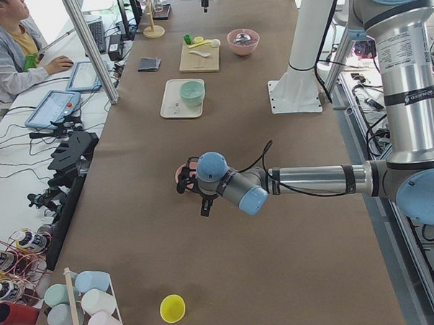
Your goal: Stack pink bowl on green and place spoon
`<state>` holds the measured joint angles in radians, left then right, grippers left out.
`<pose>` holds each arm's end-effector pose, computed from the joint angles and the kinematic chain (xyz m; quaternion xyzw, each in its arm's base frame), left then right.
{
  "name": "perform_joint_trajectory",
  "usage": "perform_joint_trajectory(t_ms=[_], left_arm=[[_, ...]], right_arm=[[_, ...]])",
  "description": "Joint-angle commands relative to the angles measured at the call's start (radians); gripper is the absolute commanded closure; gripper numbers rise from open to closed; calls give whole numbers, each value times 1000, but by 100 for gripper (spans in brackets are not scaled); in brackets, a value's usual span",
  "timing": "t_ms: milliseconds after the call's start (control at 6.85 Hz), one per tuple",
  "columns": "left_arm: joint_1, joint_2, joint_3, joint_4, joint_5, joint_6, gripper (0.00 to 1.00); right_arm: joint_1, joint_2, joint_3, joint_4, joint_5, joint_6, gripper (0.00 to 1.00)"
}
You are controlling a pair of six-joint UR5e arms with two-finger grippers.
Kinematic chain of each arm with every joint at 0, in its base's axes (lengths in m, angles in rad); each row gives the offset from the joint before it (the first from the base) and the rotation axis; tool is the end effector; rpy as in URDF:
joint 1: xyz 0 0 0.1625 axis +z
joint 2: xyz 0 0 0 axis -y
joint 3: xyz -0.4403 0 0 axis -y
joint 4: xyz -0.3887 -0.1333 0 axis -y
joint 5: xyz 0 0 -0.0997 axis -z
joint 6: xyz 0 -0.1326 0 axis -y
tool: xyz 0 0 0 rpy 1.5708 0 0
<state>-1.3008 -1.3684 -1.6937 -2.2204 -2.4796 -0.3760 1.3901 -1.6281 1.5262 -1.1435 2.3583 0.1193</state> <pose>0.0862 -0.4191 0.6395 0.1059 0.4796 0.0776 0.8676 -0.0486 -0.4850 0.6984 0.0913 -0.3967 -0.0901 0.9089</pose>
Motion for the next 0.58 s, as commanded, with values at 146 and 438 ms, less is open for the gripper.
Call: perform_joint_trajectory(t_ms=[146, 438], left_arm=[[2, 9, 14, -99, -19, -14, 2], [3, 9, 14, -90, -22, -38, 2]], right_arm=[[0, 2, 5, 4, -2, -1, 0], [0, 4, 15, 4, -1, -1, 0]])
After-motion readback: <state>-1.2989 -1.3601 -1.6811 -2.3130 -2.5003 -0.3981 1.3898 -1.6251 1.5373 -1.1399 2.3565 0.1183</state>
